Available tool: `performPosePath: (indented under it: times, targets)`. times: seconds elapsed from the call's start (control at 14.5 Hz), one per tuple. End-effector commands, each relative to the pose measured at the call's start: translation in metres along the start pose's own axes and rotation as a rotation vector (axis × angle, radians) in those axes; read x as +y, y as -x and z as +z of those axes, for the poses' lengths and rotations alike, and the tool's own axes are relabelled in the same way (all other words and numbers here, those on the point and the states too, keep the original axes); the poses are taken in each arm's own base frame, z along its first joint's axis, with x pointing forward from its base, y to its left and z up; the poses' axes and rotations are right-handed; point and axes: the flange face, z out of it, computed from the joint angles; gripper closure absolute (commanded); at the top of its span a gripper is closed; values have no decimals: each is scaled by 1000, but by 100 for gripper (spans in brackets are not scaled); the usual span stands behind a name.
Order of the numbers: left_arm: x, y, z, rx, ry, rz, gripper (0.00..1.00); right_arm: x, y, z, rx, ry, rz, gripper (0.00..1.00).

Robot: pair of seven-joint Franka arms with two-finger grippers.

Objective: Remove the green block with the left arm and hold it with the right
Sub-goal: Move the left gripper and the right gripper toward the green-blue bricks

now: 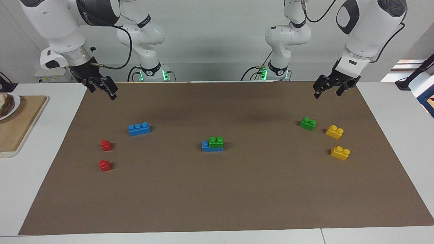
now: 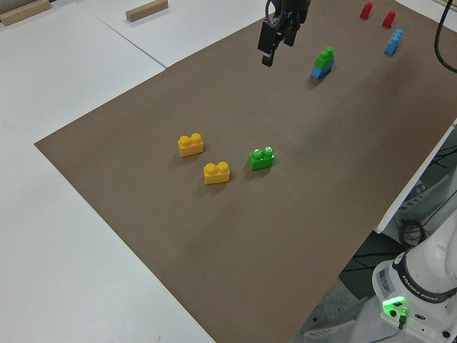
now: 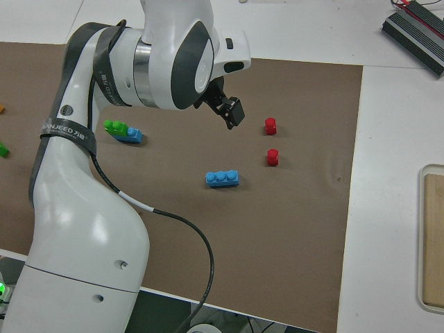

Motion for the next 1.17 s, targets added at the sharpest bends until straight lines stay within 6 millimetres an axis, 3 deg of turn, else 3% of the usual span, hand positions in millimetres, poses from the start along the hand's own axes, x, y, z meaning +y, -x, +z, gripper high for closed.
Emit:
performPosePath:
  times: [0.0,0.21,0.41,0.76,0.89,1.1]
  targets:
    - [1,7,-1,6,18,-10,0,-10,7,9,-38,-56,237,1]
    - [4,8,0,3,18,-127,0,-19,9,24,-126,-99,485,2]
    - [27,17,5,-7,15,-267,0,-51,15,42,-192,-141,699,2]
    - [103,40,20,8,28,-660,0,-103,10,88,-312,-207,872,2]
    - [134,47,24,34,57,-775,0,-131,15,109,-335,-230,925,2]
    - [168,54,31,52,96,-915,0,-157,28,139,-373,-267,975,2]
